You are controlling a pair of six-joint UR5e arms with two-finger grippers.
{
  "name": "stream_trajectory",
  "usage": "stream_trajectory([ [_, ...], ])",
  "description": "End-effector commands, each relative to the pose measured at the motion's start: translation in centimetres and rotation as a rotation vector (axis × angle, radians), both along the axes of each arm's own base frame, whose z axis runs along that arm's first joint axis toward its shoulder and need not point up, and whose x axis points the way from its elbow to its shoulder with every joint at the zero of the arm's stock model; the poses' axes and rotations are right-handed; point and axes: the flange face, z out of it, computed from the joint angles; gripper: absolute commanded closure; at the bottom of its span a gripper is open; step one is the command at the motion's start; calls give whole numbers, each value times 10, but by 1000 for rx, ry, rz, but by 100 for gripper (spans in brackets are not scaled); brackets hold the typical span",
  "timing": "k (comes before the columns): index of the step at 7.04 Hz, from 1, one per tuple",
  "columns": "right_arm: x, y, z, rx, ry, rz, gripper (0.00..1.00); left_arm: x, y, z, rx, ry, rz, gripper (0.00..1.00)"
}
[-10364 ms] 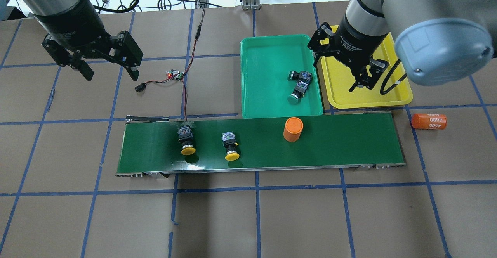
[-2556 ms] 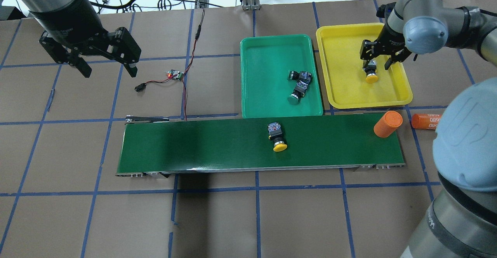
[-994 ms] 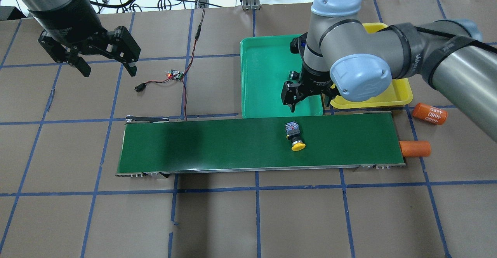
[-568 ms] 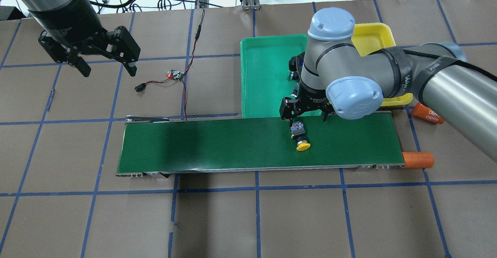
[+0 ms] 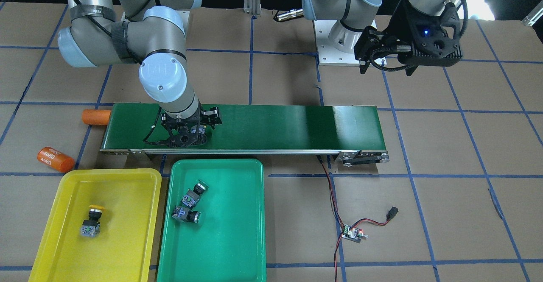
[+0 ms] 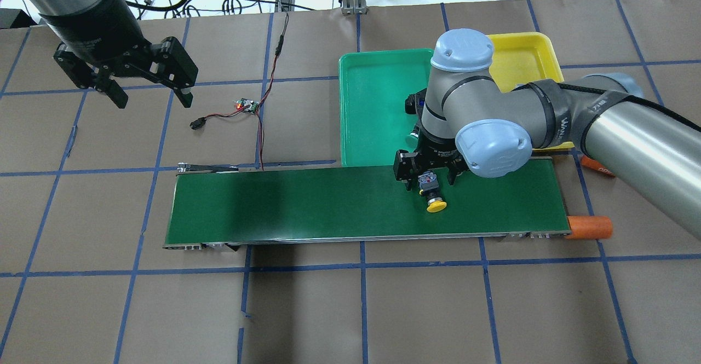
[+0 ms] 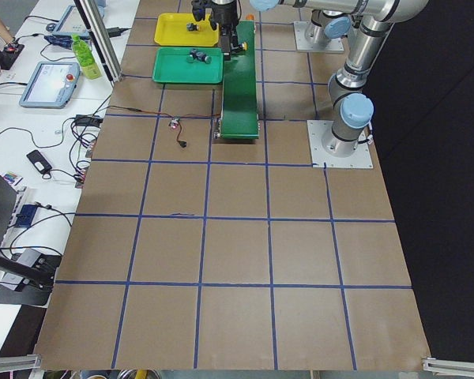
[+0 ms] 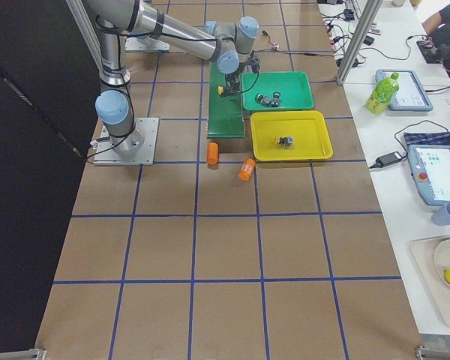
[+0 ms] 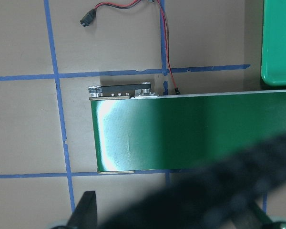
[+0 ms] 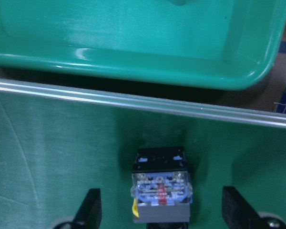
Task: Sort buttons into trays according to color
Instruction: 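Move the right gripper back to the belt and grasp the last yellow-capped button, then place the yellow-capped button in the yellow tray with the right gripper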
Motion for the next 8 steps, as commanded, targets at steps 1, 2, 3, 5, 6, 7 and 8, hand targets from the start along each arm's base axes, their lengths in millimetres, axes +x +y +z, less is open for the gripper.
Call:
stream_trajectory([
  [1, -3, 1, -5, 8, 7, -4, 100, 0, 0, 0, 0, 0, 0, 0],
  [2, -4, 0, -1, -1, 6, -7, 100, 0, 0, 0, 0, 0, 0, 0],
  [3, -5, -9, 14, -44, 1, -6, 100, 0, 0, 1, -2, 0, 0, 0],
  [5, -26, -47, 68, -162, 5, -51, 100, 0, 0, 1, -3, 0, 0, 0],
  [6, -73, -83, 90, -227, -4, -136, 100, 0, 0, 1, -2, 0, -2, 0],
  [7, -125, -123, 81, -242, 11, -212, 100, 0, 0, 1, -2, 0, 0, 0],
  [8, -153, -153, 64, -263, 22, -268, 100, 0, 0, 1, -2, 0, -2, 0],
])
